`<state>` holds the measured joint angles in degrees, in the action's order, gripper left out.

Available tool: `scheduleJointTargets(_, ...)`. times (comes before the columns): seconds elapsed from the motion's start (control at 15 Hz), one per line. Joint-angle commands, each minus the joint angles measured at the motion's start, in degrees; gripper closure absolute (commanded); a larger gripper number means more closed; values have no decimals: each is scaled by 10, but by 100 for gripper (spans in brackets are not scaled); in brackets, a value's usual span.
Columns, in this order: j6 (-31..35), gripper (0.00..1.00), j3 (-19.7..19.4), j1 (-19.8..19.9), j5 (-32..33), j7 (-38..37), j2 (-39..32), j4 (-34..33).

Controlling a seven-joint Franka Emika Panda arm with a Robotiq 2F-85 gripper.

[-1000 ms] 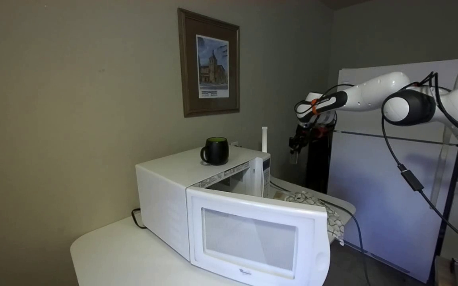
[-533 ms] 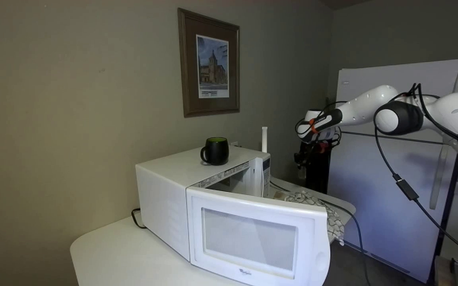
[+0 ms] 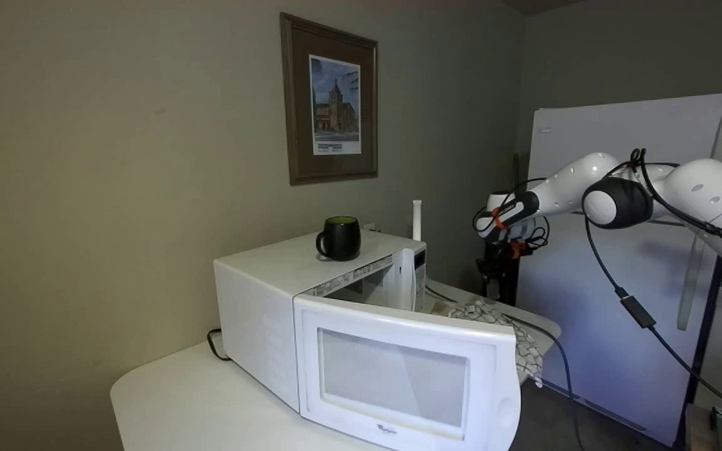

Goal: Remove the glass container from on top of the microwave and put it on the table

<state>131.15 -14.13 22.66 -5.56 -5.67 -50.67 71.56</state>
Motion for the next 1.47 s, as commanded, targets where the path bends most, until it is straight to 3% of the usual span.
scheduleJointTargets(0.0,0,76,-8,0,8,-42,-27,-31)
scheduleJointTargets(0.53,47,76,-8,-2,-5,-60,-29,-12)
scheduleJointTargets(0.6,48,51,-8,-3,-5,-60,-30,-12)
scheduleJointTargets(0.67,48,51,-8,-3,-5,-60,-30,-11)
scheduleJointTargets(0.73,48,76,-8,-3,-5,-60,-30,-11)
scheduleJointTargets(1.07,179,76,-13,-15,-10,-93,-28,21)
scheduleJointTargets(1.4,201,76,-2,-25,-10,-89,-15,57)
